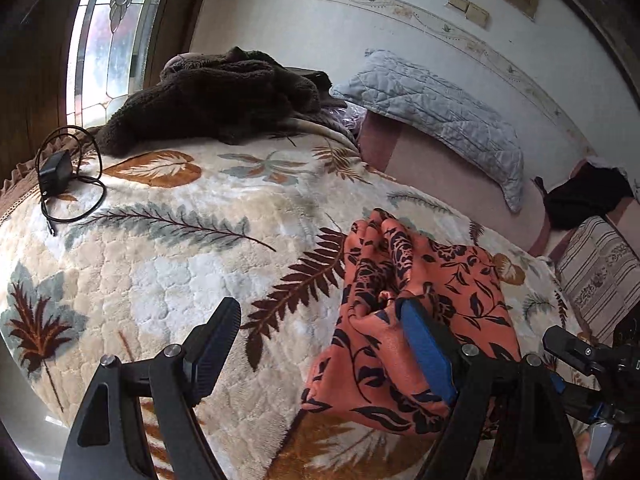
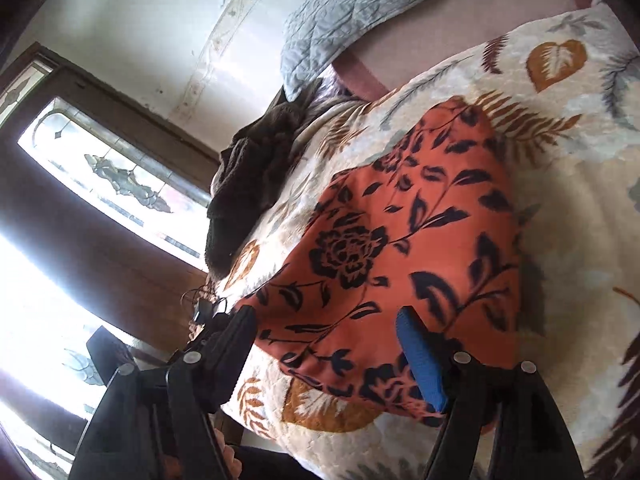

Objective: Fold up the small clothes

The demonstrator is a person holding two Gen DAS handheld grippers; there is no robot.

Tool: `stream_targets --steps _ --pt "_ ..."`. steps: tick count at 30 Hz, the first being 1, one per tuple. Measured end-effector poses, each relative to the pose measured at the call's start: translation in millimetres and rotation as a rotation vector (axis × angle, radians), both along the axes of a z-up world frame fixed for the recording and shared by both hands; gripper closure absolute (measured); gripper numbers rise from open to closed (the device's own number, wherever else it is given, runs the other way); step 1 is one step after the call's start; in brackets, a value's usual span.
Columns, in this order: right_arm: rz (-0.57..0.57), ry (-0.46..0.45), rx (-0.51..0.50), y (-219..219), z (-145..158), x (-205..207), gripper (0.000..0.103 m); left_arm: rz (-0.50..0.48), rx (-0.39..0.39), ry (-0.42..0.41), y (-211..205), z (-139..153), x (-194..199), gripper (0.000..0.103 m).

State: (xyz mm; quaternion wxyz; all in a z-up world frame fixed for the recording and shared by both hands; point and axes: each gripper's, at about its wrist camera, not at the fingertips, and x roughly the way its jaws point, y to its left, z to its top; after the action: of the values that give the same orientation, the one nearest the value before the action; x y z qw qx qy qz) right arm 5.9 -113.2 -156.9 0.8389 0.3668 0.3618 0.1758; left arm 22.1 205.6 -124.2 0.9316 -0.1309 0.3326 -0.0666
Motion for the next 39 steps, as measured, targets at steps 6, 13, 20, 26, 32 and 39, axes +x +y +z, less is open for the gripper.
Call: stream_targets --steps 6,13,20,26,32,39 --pt "-0.185 0.061 -0.081 -43 -6 -9 0.031 -0.136 -0.126 0.048 -23 -7 12 0.020" --pt "-0.186 0.179 -0.043 -48 -39 14 0.031 -0.190 -0.147 0.078 -41 -16 24 0.072" --pt "-0.125 0.224 -0.050 -24 -62 35 0.043 -0.182 -0.194 0.092 -33 -22 30 0.085" --pt "-0.148 0.114 -0.162 -21 -30 28 0.071 -0.239 -0.251 0.057 -31 -14 21 0.087" --pt "-0.202 0.110 -0.245 -38 -23 26 0.072 -0.266 -0.298 0.239 -38 -44 31 0.086" --pt "-0.173 0.213 -0.116 -60 -53 34 0.061 -0.260 -0.371 0.349 -31 -66 34 0.082"
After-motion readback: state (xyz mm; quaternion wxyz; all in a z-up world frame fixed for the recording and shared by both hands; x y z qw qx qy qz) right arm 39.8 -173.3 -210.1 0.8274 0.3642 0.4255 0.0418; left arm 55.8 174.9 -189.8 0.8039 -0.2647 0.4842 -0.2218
